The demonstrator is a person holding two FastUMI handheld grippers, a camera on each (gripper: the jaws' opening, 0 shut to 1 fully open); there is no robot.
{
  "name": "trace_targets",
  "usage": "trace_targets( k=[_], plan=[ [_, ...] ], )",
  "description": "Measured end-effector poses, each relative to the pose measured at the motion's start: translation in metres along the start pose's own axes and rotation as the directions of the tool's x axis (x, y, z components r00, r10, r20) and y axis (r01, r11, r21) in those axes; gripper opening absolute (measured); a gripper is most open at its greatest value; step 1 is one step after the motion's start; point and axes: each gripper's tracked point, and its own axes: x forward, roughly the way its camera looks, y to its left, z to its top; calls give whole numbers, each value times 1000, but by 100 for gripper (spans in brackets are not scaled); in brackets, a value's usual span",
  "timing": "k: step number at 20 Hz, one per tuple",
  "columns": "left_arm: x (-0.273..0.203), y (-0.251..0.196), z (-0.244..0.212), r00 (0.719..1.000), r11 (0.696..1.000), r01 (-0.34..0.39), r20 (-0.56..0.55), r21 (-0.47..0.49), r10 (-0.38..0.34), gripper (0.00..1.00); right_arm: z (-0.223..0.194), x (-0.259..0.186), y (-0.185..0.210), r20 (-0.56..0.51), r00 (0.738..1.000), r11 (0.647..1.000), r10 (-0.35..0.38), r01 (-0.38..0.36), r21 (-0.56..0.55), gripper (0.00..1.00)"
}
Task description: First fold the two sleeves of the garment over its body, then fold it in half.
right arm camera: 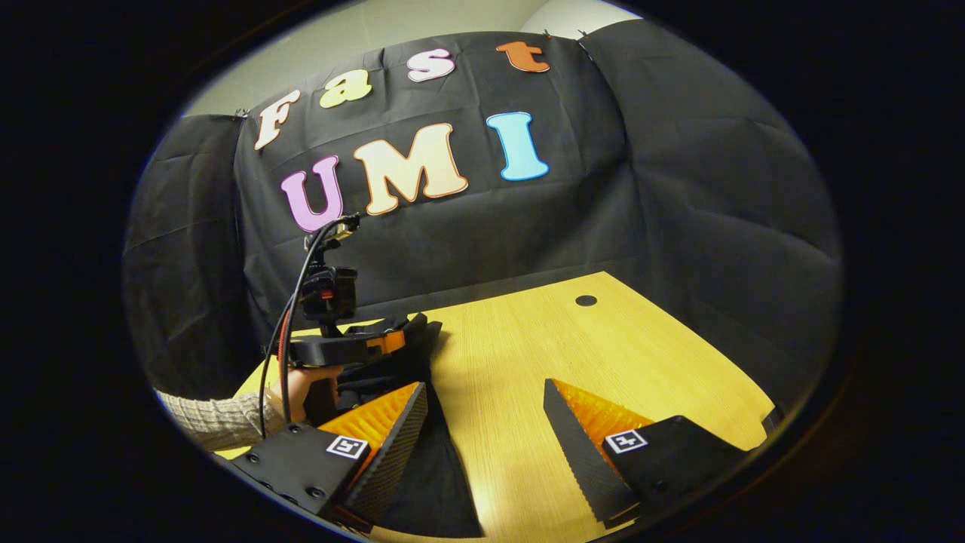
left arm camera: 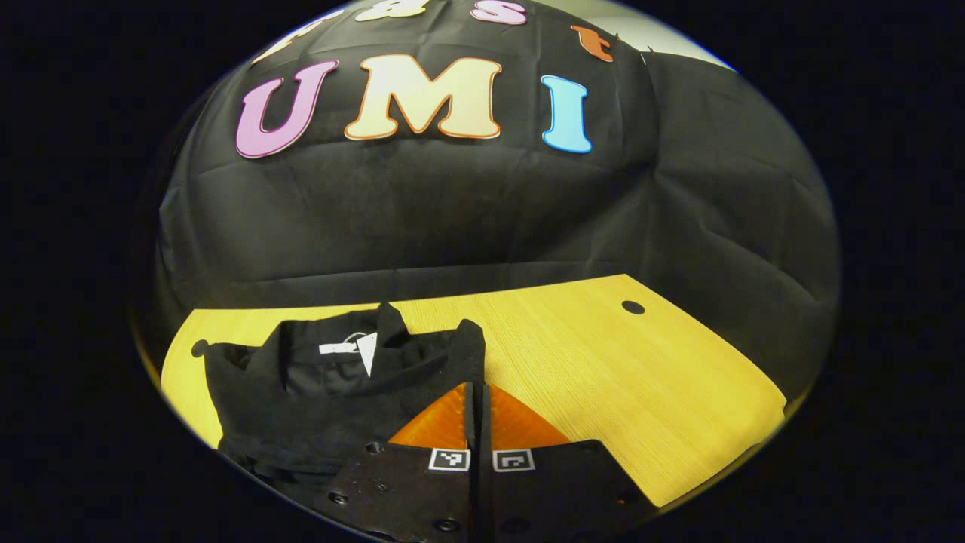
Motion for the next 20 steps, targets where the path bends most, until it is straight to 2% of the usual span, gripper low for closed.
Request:
trace_targets(
  k=[2,5,7,10,13,16,20],
  plan=[
    [3,-5,-3,1000,1000,7,-4,-27,-7,0,-2,2,4,-9,1000,1000,7,-7,-9,98],
    [2,-32,4,996,994,89,13,-59,-89,0,-8,6,10,-28,999,1000,15,-16,-23,98],
    [-2,-42,10,993,993,115,21,-27,-114,34,-9,9,17,-34,999,999,28,-29,-26,98],
    [-10,-40,18,994,994,102,32,37,-104,84,-12,14,29,-47,998,998,51,-53,-33,98],
    [-31,-28,36,994,994,84,61,68,-89,93,-11,19,42,-47,996,995,78,-80,-51,98],
    [-69,-4,62,988,996,54,144,72,-64,94,-13,21,53,-55,993,991,103,-107,-79,98],
    [-122,43,62,979,999,-36,202,20,31,94,-26,19,64,-71,989,985,126,-133,-111,98]
  ],
)
